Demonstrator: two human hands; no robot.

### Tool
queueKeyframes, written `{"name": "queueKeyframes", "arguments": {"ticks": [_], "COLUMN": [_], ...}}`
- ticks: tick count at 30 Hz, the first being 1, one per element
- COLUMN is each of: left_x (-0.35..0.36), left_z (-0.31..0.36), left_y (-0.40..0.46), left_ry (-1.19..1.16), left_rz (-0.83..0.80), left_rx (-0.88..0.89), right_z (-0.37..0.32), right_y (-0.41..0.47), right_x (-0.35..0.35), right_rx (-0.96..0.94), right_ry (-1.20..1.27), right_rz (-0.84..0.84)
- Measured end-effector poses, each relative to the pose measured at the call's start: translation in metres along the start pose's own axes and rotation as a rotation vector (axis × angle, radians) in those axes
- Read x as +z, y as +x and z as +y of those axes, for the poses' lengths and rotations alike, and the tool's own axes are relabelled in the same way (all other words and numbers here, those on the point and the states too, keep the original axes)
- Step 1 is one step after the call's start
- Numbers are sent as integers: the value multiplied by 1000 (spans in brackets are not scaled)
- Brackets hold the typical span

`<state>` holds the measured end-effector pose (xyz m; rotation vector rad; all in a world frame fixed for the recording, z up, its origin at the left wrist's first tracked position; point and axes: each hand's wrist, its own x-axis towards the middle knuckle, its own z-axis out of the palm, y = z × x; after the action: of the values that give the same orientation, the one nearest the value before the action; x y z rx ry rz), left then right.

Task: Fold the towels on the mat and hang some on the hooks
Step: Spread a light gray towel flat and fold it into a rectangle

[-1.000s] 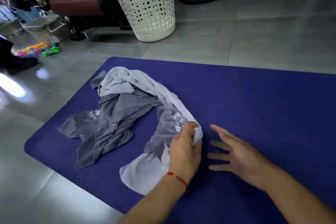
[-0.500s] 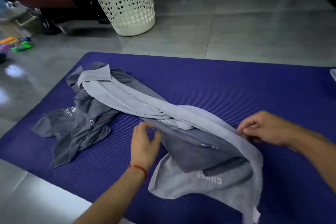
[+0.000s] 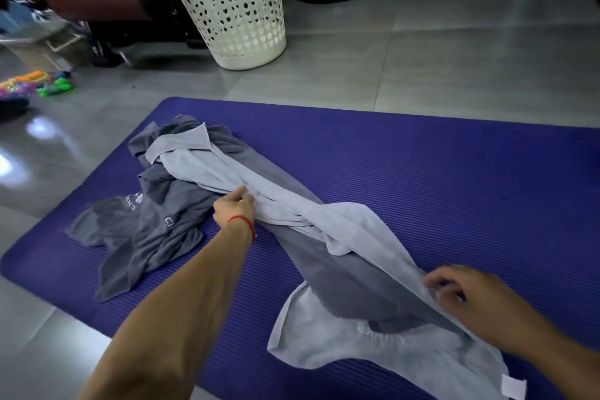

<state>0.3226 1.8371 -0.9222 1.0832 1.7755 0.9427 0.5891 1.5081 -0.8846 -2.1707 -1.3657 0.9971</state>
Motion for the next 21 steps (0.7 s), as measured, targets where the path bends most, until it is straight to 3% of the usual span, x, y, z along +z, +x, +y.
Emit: {"name": "queueKeyframes", "arguments": {"ticks": [3,5,7,9,10,13,15,19,21], "left_x": [-7,-12,-17,-22,-24,-35,-44,-50,-40], "left_z": [23,29,25,10,-2,-41,-52,-59,-63], "left_y": [-46,-94,-152,-204,-222,-244,-238,-187,-159], "left_ry": [3,-26,-9,69,124,240,242,376,519], "left_rz": [-71,-267,-495,-707,-801,-891,-768,-470,-473], "left_rx": [230,416,670,931,1034,1065,1019,976,1001], "right_z": [-18,-41,-75,-97,-99,-77,-57,-15,19], "right_y": [6,16,28,43,50,56,50,34,23], "right_x": [6,10,9,7,7,11,2,-48,-72], "right_rx": [-66,-117,-117,-32,22,94,83,109,177], "right_ry": [53,200,498,860,917,598,334,-132,-370], "right_rz": [108,215,266,179,101,-115,-92,300,581]}}
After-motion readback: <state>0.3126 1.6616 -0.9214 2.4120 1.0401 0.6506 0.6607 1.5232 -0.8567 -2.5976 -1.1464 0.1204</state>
